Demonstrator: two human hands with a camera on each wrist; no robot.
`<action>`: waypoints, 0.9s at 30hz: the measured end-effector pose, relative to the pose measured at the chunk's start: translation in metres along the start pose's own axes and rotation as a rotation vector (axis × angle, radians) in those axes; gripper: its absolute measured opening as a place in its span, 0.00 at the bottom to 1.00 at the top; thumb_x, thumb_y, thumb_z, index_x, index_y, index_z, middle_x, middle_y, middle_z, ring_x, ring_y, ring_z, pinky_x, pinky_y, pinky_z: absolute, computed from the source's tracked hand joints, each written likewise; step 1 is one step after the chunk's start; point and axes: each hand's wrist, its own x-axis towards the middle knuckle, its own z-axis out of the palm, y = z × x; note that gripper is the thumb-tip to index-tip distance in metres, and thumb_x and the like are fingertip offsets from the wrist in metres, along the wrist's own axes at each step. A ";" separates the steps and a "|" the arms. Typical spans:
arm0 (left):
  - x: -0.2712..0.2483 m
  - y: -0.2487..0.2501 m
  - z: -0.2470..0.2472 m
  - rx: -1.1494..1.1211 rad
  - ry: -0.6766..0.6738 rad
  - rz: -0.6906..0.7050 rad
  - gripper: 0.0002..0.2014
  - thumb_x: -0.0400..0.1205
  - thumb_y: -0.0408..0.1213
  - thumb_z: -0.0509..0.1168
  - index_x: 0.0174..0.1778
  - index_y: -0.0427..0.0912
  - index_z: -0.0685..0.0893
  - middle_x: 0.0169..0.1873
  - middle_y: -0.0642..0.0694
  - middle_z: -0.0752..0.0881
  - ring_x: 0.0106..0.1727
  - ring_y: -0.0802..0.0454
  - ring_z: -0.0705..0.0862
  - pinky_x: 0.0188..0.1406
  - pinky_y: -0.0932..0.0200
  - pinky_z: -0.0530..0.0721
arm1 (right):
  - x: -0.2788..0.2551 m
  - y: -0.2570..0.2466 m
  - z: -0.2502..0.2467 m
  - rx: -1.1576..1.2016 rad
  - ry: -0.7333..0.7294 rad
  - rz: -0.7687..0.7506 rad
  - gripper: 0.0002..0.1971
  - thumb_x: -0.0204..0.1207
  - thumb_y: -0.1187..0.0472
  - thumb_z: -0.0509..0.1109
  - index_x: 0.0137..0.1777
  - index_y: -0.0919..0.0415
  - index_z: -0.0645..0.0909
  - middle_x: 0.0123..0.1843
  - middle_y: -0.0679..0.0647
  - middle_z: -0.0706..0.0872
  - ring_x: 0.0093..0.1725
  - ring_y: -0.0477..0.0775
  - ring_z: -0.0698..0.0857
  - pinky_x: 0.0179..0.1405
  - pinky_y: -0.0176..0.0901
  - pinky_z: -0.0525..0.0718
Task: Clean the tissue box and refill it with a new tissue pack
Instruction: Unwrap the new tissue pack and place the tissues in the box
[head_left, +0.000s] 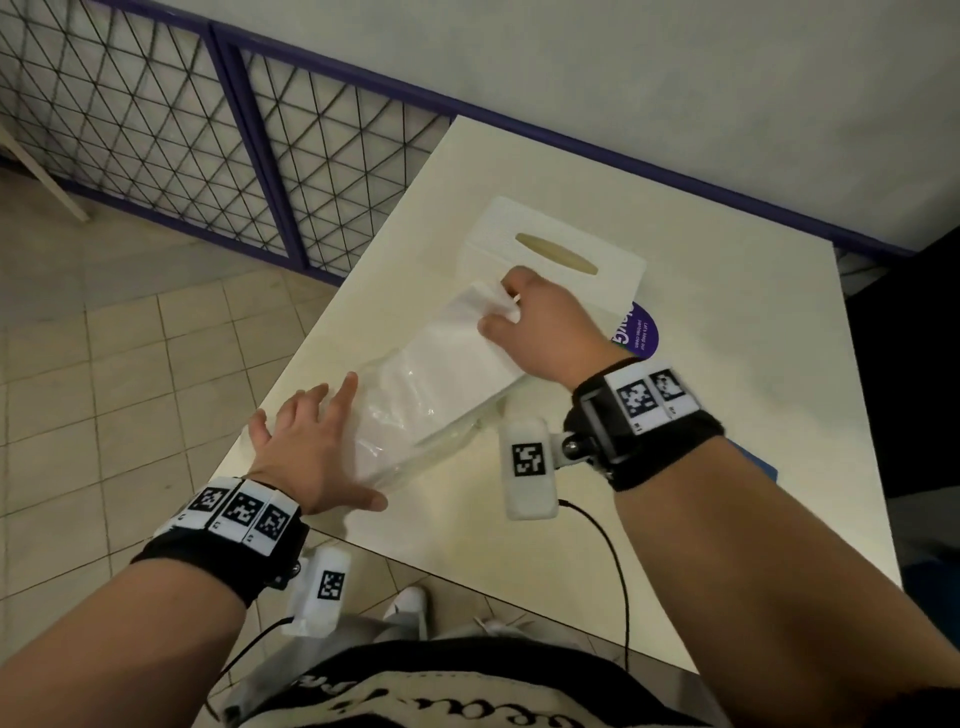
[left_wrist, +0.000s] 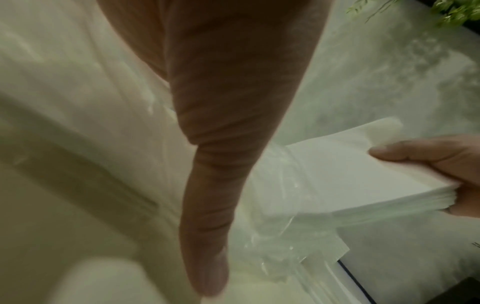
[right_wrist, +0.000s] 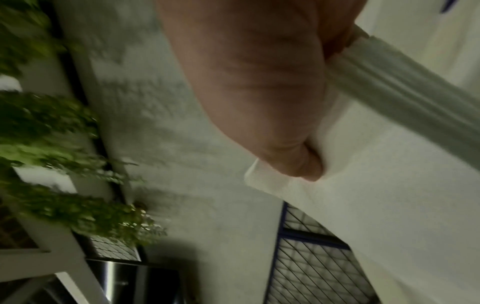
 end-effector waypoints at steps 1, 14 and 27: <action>0.001 0.003 -0.004 -0.032 -0.011 0.007 0.77 0.44 0.79 0.71 0.78 0.60 0.26 0.84 0.44 0.42 0.84 0.43 0.40 0.78 0.32 0.39 | -0.004 0.004 -0.012 -0.001 0.018 -0.023 0.20 0.79 0.53 0.67 0.67 0.61 0.71 0.61 0.59 0.84 0.59 0.61 0.83 0.49 0.42 0.76; 0.054 0.124 -0.058 -1.564 -0.264 0.427 0.52 0.56 0.37 0.86 0.75 0.35 0.69 0.67 0.38 0.82 0.69 0.42 0.81 0.62 0.53 0.83 | -0.059 0.092 -0.077 0.600 0.273 -0.002 0.12 0.75 0.60 0.74 0.55 0.54 0.78 0.48 0.46 0.89 0.49 0.49 0.89 0.53 0.49 0.88; 0.061 0.182 -0.007 -1.183 -0.015 0.241 0.22 0.67 0.20 0.69 0.50 0.50 0.78 0.42 0.50 0.85 0.45 0.47 0.85 0.39 0.61 0.83 | -0.070 0.199 0.013 0.796 0.350 0.325 0.23 0.71 0.75 0.73 0.61 0.56 0.72 0.47 0.47 0.82 0.44 0.44 0.83 0.41 0.33 0.86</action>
